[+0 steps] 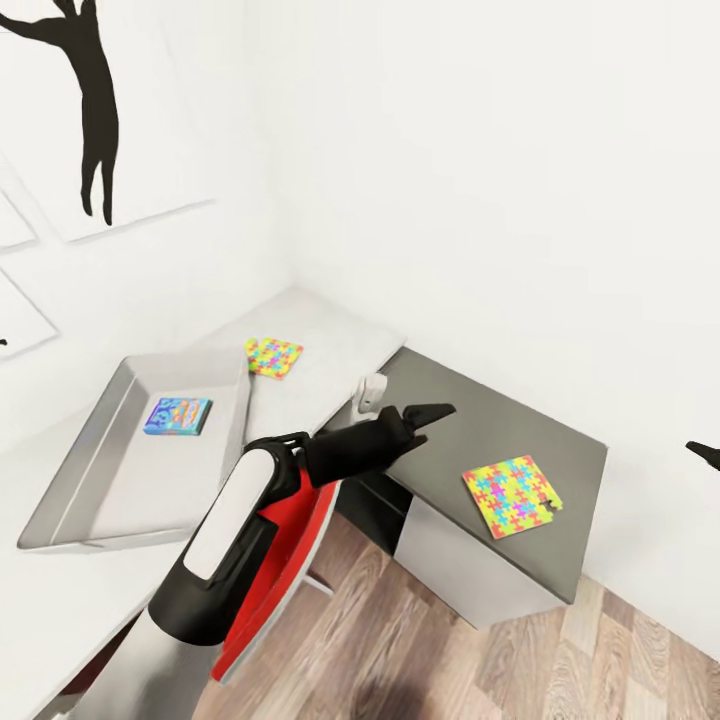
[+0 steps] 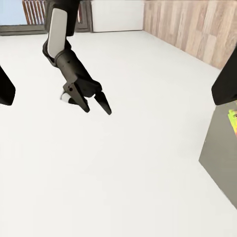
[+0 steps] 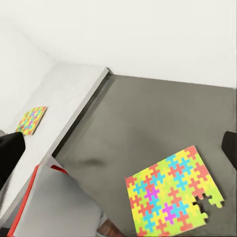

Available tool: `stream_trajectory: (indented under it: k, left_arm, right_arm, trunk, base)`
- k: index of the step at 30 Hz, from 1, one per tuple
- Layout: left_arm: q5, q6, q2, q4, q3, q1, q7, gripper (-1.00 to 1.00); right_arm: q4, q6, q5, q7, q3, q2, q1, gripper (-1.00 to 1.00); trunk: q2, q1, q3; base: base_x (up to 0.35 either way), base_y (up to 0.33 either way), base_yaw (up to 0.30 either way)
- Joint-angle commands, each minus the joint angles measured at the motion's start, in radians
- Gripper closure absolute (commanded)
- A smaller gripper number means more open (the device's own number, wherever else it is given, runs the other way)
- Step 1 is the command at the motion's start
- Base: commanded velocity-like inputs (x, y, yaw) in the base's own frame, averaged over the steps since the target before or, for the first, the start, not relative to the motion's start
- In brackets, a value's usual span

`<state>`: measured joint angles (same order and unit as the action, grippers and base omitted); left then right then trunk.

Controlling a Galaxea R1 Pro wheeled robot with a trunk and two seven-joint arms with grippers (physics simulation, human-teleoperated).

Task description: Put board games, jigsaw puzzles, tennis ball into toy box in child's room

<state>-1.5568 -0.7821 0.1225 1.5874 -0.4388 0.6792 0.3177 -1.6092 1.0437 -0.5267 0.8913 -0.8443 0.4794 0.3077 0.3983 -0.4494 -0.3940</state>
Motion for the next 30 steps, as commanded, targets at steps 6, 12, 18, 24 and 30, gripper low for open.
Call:
stream_trajectory:
  k: [6, 12, 18, 24, 30]
  left_arm:
    - [0.008, 0.000, 0.000, 0.001, 0.000, 0.000, 0.009, -1.00]
    - [0.016, 0.001, 0.000, 0.000, 0.000, 0.000, 0.009, -1.00]
    - [0.019, 0.001, 0.000, 0.000, 0.000, 0.000, 0.009, -1.00]
    - [0.020, 0.001, 0.000, 0.000, 0.000, 0.000, 0.009, -1.00]
    - [0.021, 0.001, 0.000, 0.000, 0.000, 0.000, 0.010, -1.00]
  right_arm:
    - [0.000, 0.004, 0.004, -0.032, 0.027, 0.000, 0.004, -1.00]
    - [0.000, 0.004, 0.004, -0.054, 0.040, -0.001, 0.005, -1.00]
    - [0.000, 0.004, 0.004, -0.063, 0.045, 0.000, 0.005, -1.00]
    - [0.000, 0.004, 0.004, -0.067, 0.047, 0.001, 0.005, -1.00]
    - [0.000, 0.004, 0.004, -0.068, 0.048, 0.002, 0.004, -1.00]
  trunk:
    - [0.002, -0.001, 0.004]
    - [0.002, -0.001, 0.010]
    - [0.002, -0.001, 0.016]
    - [0.002, -0.001, 0.022]
    - [0.002, -0.001, 0.028]
  base:
    - [0.000, 0.000, -0.240]
    - [0.000, 0.000, -0.240]
    - [0.000, 0.000, -0.240]
    - [0.000, 0.000, -0.240]
    - [0.000, 0.000, -0.240]
